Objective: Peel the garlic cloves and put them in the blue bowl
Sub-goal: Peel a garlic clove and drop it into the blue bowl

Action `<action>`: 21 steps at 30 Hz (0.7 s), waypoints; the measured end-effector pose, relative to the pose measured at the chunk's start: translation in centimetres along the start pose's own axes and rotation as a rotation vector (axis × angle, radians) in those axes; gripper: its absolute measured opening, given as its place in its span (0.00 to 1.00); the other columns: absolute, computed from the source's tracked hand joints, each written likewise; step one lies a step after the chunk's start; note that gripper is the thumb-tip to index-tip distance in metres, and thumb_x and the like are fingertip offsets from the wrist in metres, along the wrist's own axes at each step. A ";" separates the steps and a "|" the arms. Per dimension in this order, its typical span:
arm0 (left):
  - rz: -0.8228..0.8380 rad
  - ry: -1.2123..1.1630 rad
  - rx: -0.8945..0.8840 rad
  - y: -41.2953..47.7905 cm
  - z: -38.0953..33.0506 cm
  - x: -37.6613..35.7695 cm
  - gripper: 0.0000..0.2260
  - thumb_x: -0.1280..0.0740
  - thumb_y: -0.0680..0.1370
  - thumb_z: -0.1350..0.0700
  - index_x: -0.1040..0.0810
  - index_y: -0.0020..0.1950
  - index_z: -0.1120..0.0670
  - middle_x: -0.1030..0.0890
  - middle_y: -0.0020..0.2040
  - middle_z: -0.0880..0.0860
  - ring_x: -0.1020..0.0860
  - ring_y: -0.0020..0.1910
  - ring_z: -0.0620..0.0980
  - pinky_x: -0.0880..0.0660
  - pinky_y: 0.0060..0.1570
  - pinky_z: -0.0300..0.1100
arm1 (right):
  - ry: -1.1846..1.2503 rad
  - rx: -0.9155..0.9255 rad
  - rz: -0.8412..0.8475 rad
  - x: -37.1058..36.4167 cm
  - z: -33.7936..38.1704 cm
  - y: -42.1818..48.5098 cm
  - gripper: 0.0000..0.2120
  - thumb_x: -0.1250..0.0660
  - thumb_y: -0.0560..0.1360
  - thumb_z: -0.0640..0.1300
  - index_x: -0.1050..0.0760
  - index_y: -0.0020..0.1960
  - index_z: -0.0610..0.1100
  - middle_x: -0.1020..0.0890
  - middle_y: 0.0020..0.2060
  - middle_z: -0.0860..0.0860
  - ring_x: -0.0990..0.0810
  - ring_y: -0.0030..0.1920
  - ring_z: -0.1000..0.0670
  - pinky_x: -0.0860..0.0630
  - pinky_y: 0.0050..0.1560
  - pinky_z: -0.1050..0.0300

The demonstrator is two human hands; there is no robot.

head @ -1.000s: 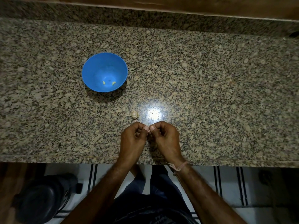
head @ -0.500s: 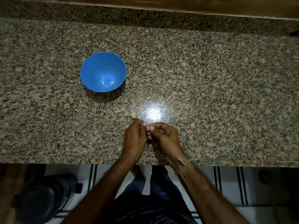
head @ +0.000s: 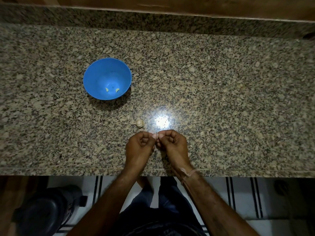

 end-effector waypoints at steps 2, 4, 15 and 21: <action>-0.014 -0.022 0.013 -0.2 -0.1 0.1 0.04 0.25 0.78 0.53 0.16 0.46 0.52 0.14 0.37 0.49 0.15 0.38 0.46 0.18 0.41 0.42 | -0.009 0.021 -0.006 -0.1 0.1 0.0 0.02 0.30 0.80 0.35 0.18 0.49 0.37 0.15 0.45 0.34 0.15 0.45 0.44 0.16 0.50 0.50; -0.035 -0.019 0.004 -0.2 -0.5 0.2 0.03 0.23 0.76 0.54 0.16 0.45 0.51 0.14 0.36 0.47 0.15 0.37 0.43 0.20 0.39 0.35 | -0.015 0.031 -0.013 -0.1 0.1 -0.1 0.03 0.29 0.80 0.34 0.18 0.48 0.39 0.15 0.45 0.35 0.15 0.45 0.44 0.16 0.52 0.47; -0.016 0.008 -0.086 0.0 -1.2 0.0 0.07 0.27 0.79 0.60 0.16 0.48 0.47 0.13 0.44 0.46 0.15 0.44 0.43 0.18 0.46 0.38 | -0.124 0.015 -0.040 -0.7 -0.4 0.3 0.07 0.30 0.78 0.48 0.17 0.47 0.45 0.14 0.43 0.44 0.15 0.46 0.43 0.18 0.54 0.40; -0.031 -0.029 -0.066 0.6 -0.3 0.9 0.06 0.27 0.79 0.61 0.15 0.50 0.49 0.14 0.43 0.48 0.15 0.45 0.47 0.16 0.49 0.49 | -0.312 0.180 -0.018 -0.2 1.9 0.8 0.11 0.34 0.81 0.33 0.16 0.56 0.44 0.13 0.51 0.51 0.14 0.53 0.52 0.16 0.57 0.52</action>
Point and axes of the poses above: each hand's wrist, its own y-axis towards the middle knuckle, its own x-axis out of the back of the hand, z = x × y, the point moved 10 cm from there along y, towards the middle knuckle
